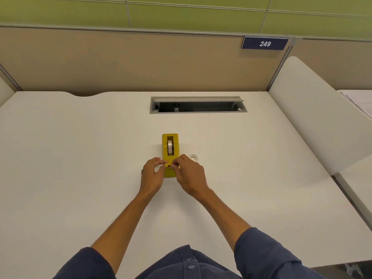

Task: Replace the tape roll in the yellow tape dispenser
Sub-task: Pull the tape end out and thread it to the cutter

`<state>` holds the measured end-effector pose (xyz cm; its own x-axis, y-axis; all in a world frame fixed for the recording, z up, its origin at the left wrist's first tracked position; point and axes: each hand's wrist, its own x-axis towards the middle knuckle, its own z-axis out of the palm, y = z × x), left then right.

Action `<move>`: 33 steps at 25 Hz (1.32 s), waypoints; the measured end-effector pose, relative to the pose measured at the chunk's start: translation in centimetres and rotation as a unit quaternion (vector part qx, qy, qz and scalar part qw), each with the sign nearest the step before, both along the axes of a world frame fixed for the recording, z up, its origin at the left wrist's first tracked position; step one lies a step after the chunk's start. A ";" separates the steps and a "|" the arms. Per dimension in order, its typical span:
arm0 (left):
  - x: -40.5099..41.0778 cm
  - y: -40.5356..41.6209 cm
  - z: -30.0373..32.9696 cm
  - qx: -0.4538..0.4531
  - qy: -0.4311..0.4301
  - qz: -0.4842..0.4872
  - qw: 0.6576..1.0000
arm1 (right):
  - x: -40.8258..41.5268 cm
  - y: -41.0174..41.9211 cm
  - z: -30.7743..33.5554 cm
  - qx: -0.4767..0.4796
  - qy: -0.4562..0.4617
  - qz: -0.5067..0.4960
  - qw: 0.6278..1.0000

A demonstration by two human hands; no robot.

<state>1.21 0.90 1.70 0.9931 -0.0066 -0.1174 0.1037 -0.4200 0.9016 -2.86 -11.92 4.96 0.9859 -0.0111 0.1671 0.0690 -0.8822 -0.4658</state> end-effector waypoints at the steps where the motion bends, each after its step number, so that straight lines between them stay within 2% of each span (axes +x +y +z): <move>1: 0.0 0.0 -0.1 0.002 -0.003 -0.002 1.000 | 0.0 0.0 0.0 0.001 -0.002 0.000 1.000; 13: 0.0 0.3 -0.7 0.028 -0.036 -0.015 0.999 | -0.3 0.2 -1.2 0.001 0.003 0.001 1.000; 18: -0.1 0.3 -0.7 0.030 -0.043 -0.013 0.999 | -0.5 0.5 -1.9 -0.007 -0.022 -0.009 1.000; 23: -0.2 0.2 -0.8 0.031 -0.040 -0.011 0.999 | -0.8 0.7 -2.3 -0.024 -0.075 -0.004 0.997; 29: -0.4 0.3 -0.9 0.013 -0.041 -0.023 0.999 | -1.2 0.9 -3.1 -0.068 -0.182 0.001 0.981; 33: -0.5 0.3 -0.9 0.010 -0.026 -0.036 0.999 | -0.9 0.7 -3.9 -0.064 -0.213 0.001 0.975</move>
